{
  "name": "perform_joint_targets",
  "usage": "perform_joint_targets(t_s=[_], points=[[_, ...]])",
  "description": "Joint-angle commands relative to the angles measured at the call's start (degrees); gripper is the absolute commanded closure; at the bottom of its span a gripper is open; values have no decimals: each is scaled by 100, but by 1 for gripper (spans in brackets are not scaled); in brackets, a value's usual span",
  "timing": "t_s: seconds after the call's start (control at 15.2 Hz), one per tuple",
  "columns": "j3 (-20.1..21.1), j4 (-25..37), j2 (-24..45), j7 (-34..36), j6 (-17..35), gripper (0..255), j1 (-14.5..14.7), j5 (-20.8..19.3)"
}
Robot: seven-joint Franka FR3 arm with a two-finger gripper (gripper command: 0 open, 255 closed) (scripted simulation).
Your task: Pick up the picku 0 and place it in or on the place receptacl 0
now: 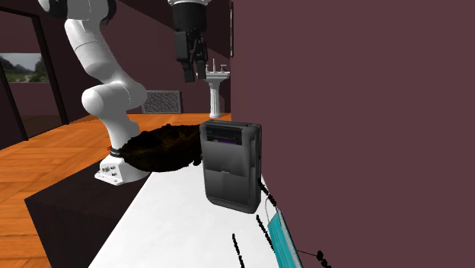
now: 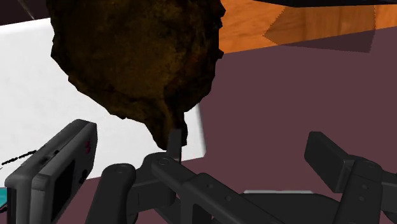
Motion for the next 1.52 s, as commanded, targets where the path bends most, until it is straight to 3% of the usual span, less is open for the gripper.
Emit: perform_joint_targets(t_s=[0.0, 0.53, 0.99, 1.45], points=[[-201, 299, 380, -294, 53, 0, -20, 4], [-904, 1747, 2069, -1497, 117, 0, -192, 383], [-1211, 3375, 3676, -2454, -148, 0, -653, 1025], [-1191, 2792, 3677, -2462, 435, 0, -639, 1030]])
